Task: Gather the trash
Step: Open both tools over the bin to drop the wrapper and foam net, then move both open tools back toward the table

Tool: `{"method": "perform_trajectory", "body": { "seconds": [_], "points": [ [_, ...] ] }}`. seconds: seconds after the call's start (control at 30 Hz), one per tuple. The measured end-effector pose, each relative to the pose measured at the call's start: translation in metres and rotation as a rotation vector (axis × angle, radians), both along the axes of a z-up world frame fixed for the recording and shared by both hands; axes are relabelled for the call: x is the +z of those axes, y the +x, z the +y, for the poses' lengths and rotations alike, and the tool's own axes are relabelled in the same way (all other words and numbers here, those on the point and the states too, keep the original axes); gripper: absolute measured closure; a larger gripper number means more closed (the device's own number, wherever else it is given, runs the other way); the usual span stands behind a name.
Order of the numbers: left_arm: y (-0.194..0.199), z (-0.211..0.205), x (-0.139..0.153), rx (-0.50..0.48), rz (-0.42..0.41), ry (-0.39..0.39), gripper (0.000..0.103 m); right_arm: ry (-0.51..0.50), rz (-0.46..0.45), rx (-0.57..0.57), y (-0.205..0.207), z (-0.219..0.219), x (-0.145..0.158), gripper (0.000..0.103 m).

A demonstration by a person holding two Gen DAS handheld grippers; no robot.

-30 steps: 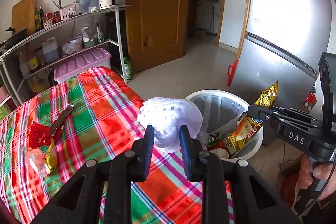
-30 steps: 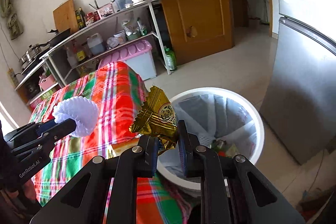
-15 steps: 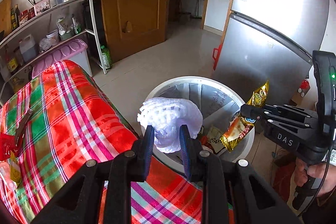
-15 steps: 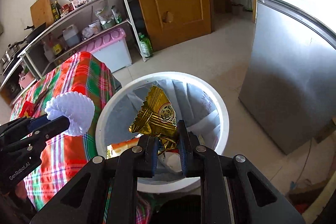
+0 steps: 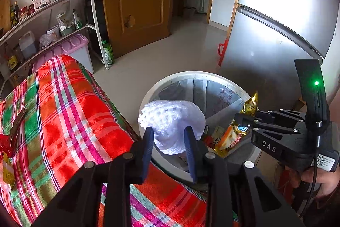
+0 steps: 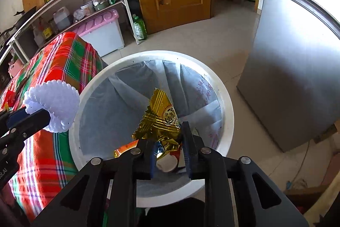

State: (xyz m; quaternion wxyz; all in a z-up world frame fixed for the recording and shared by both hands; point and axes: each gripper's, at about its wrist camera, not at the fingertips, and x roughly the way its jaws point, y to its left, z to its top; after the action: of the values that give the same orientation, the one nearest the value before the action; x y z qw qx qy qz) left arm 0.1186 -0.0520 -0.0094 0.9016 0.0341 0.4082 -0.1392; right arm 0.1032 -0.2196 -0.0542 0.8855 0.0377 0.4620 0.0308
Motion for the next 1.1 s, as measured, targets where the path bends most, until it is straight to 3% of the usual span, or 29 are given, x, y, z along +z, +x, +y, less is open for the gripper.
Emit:
{"method": "perform_trajectory", "body": {
  "seconds": [0.1, 0.13, 0.37, 0.63, 0.77, 1.1],
  "points": [
    [0.001, 0.002, -0.001, 0.008, 0.006, -0.005, 0.064, 0.003, -0.001, 0.0, 0.0, 0.002, 0.0, 0.058],
    [0.001, 0.002, -0.001, 0.009, 0.007, -0.006, 0.063, 0.006, -0.003, -0.002, 0.0, 0.002, 0.0, 0.056],
    [0.0, 0.004, 0.0, 0.017, 0.004, -0.01, 0.046, 0.017, -0.01, -0.011, -0.003, 0.004, 0.001, 0.055],
    [-0.005, 0.008, 0.008, 0.035, -0.013, -0.014, 0.045, 0.038, -0.034, -0.019, -0.011, 0.003, 0.009, 0.053],
    [-0.014, 0.017, 0.016, 0.049, -0.043, -0.022, 0.038, 0.052, -0.065, -0.017, -0.019, 0.006, 0.019, 0.052],
    [-0.039, 0.065, 0.033, 0.16, -0.092, -0.031, 0.035, 0.087, -0.155, 0.039, -0.04, 0.037, 0.048, 0.051]
  ]
}}
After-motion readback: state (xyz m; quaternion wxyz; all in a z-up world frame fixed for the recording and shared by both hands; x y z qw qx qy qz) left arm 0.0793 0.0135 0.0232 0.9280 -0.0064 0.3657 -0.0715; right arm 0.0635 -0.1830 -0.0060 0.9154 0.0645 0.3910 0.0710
